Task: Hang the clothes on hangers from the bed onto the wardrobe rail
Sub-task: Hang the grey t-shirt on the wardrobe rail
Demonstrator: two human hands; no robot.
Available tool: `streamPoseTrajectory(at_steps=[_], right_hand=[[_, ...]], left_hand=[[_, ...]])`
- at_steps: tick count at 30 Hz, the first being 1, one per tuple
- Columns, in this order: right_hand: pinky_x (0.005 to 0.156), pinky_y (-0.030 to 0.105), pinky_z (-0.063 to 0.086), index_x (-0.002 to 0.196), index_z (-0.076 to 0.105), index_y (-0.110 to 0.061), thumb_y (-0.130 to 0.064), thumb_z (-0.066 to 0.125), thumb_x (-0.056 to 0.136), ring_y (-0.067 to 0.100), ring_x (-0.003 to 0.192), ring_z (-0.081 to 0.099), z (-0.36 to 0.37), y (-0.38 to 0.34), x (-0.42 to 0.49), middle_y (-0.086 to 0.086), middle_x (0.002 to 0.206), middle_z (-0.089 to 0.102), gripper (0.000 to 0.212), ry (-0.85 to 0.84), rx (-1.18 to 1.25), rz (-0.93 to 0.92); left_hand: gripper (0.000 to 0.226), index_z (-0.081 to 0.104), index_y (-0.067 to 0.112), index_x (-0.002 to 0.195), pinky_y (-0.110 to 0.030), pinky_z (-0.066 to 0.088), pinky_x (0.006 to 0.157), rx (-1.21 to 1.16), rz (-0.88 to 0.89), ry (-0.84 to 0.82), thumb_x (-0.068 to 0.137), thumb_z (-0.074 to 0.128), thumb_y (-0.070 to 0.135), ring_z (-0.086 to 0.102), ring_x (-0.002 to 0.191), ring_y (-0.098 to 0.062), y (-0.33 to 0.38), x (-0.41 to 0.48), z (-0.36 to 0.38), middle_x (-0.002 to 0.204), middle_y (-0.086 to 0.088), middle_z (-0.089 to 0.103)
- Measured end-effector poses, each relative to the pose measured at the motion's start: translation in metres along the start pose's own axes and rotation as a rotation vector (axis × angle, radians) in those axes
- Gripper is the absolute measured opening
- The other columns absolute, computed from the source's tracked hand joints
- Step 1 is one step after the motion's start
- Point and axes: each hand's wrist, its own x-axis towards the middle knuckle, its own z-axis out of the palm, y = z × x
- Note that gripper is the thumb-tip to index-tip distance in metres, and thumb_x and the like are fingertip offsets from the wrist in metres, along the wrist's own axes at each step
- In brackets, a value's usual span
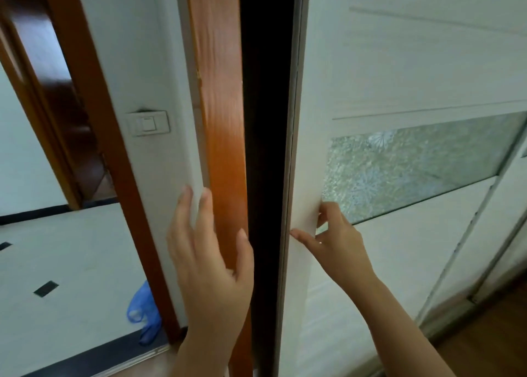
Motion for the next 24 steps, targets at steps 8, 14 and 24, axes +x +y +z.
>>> streamPoseTrajectory(at_steps=[8,14,24], right_hand=[[0.055,0.005,0.04,0.114,0.044,-0.018,-0.038,0.059,0.085,0.005,0.072,0.056,0.009,-0.014,-0.007,-0.013,0.095,0.048,0.038,-0.029,-0.009,-0.085],[0.055,0.005,0.037,0.111,0.043,-0.018,-0.038,0.056,0.086,0.001,0.071,0.051,0.011,-0.021,-0.009,-0.016,0.093,0.045,0.035,-0.048,-0.031,-0.127],[0.057,0.003,0.039,0.112,0.044,-0.018,-0.039,0.056,0.086,0.007,0.083,0.063,0.022,-0.035,-0.016,-0.017,0.091,0.043,0.035,-0.075,0.0,-0.169]], left_hand=[[0.053,0.031,0.032,0.132,-0.032,0.04,0.096,-0.222,-0.214,-0.06,0.081,0.041,0.044,0.039,0.121,-0.003,-0.016,-0.013,0.015,0.13,0.018,0.036],[0.049,0.032,0.039,0.129,-0.011,0.036,0.088,-0.293,-0.238,-0.044,0.082,0.043,0.043,0.04,0.112,0.018,-0.021,-0.014,0.02,0.12,0.038,0.034],[0.049,0.035,0.028,0.131,-0.02,0.041,0.094,-0.275,-0.199,-0.01,0.083,0.044,0.038,0.037,0.116,0.017,-0.025,-0.015,0.025,0.127,0.018,0.042]])
